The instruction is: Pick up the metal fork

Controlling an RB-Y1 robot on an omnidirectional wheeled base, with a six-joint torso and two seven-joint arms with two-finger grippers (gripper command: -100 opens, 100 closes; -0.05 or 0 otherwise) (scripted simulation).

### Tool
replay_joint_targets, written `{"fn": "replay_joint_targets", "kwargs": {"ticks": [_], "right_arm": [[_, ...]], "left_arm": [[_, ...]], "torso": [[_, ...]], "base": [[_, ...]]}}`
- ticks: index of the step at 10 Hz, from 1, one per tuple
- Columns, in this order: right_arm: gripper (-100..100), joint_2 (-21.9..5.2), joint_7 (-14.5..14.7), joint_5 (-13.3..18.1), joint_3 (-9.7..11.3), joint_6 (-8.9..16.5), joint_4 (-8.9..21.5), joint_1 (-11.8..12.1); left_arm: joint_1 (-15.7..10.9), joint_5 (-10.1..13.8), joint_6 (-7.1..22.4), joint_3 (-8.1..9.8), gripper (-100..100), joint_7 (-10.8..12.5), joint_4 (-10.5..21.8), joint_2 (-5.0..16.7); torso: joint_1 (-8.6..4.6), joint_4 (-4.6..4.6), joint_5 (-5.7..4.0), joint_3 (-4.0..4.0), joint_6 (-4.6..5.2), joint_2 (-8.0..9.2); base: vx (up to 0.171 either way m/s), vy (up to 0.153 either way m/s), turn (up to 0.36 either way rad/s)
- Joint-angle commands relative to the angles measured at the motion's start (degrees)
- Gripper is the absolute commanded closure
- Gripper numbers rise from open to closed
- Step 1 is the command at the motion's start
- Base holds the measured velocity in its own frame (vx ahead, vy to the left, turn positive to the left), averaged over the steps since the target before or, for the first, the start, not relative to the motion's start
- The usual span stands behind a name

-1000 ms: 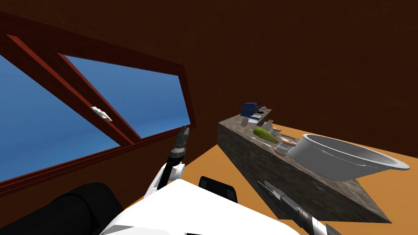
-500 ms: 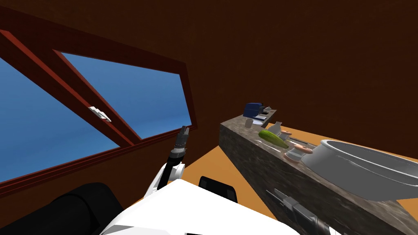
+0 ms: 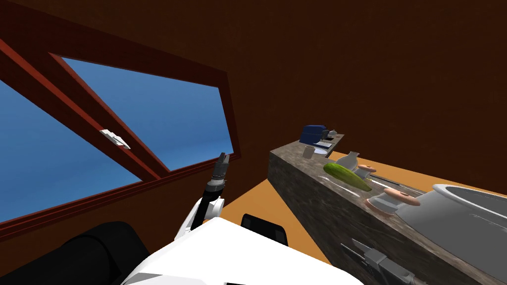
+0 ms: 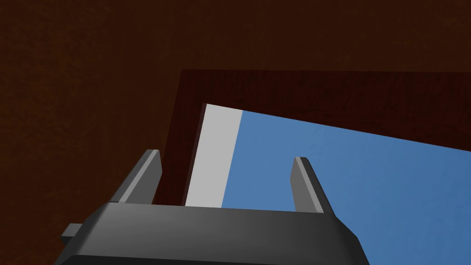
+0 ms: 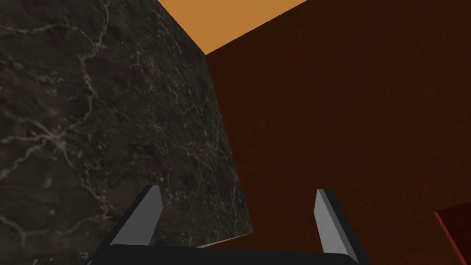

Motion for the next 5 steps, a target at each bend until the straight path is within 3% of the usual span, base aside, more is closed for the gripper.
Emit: {"fn": "replay_joint_targets", "kwargs": {"ticks": [1,4,5], "right_arm": [[-100,-2.66,0.19,0.15,0.41,0.10,0.77,-0.21],[-100,-8.33,1.38,0.68,2.17,0.44,3.97,-1.30],[-100,-8.91,1.38,0.68,2.17,0.44,4.14,-1.30]], "left_arm": [[0.00,0.00,0.00,0.00,0,0.00,0.00,0.00],[0.00,0.00,0.00,0.00,0,0.00,0.00,0.00],[0.00,0.00,0.00,0.00,0,0.00,0.00,0.00]], "torso": [[0.00,0.00,0.00,0.00,0.00,0.00],[0.03,0.00,0.01,0.02,0.03,0.05],[-0.06,-0.01,0.00,-0.02,0.01,-0.03]], "base": [[0.105,0.028,0.039],[0.115,0.024,0.056],[0.111,-0.004,0.039]]}}
